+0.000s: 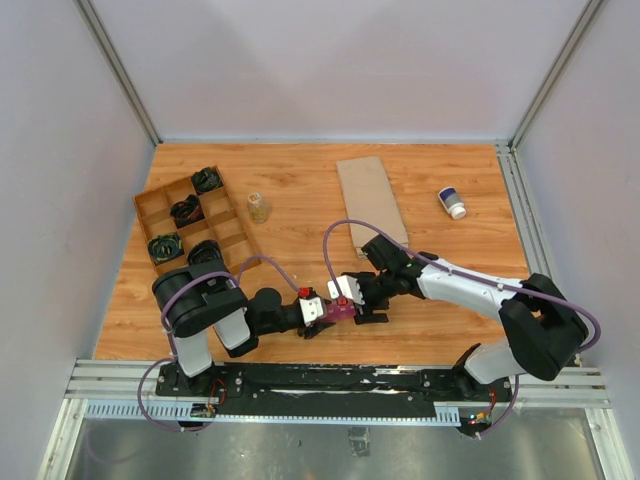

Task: Sort the pills into containers
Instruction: Open the pill container at the center of the board.

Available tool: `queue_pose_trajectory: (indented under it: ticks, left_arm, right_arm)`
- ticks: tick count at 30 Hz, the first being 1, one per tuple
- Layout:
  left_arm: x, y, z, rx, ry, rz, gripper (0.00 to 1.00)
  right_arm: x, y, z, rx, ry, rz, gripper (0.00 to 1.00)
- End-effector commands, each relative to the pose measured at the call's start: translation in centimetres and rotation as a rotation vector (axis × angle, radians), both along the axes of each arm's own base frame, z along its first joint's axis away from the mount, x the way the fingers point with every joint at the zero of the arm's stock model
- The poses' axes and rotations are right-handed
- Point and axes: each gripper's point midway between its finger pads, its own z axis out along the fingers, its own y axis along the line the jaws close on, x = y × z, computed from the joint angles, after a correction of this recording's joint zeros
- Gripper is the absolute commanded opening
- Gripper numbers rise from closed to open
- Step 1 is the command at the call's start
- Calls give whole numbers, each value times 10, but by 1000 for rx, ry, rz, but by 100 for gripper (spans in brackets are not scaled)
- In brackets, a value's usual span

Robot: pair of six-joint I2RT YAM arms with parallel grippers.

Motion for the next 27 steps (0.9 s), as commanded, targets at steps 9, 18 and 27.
queue_pose_trajectory:
  ticks: [9,18,27]
  left_arm:
    - [4,1,1,-10,2,21,43]
    - [0,2,1,-19,19,15,26]
    - [-1,1,4,-27,22,5,17]
  right_arm:
    - [4,11,2,-11,-15,-21,71]
    - [9,15,-3,-45,-15,-59,65]
    - [9,17,-3,-43,-1,-68,53]
